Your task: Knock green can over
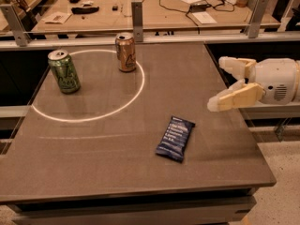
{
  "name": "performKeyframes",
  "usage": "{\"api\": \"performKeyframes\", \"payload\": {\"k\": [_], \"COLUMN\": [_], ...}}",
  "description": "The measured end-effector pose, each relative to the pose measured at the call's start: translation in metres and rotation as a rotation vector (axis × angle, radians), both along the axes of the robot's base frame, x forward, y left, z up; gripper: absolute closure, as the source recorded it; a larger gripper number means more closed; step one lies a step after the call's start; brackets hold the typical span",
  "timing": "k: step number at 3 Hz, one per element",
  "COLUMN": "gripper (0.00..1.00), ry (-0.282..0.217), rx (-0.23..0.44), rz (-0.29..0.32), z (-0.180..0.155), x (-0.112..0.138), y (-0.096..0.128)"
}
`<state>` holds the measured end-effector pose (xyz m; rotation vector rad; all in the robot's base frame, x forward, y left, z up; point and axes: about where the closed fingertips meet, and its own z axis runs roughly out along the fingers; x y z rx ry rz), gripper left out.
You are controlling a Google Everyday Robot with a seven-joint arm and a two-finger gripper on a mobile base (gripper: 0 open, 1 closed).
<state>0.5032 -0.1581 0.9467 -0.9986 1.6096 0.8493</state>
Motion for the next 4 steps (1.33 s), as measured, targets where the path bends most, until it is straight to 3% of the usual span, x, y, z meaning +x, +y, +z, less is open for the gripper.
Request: {"api": "performKeyframes", "payload": {"k": [1, 2, 4], "gripper": [0.0, 0.0, 0.0], "ry": [0.008, 0.005, -0.02], "rx": [0.031, 0.075, 0.053], "rz": [0.006, 0.012, -0.067], "z": [0.002, -0.003, -0.03], "x": [0.005, 0.03, 0.097], "y": [0.012, 0.047, 0.106]}}
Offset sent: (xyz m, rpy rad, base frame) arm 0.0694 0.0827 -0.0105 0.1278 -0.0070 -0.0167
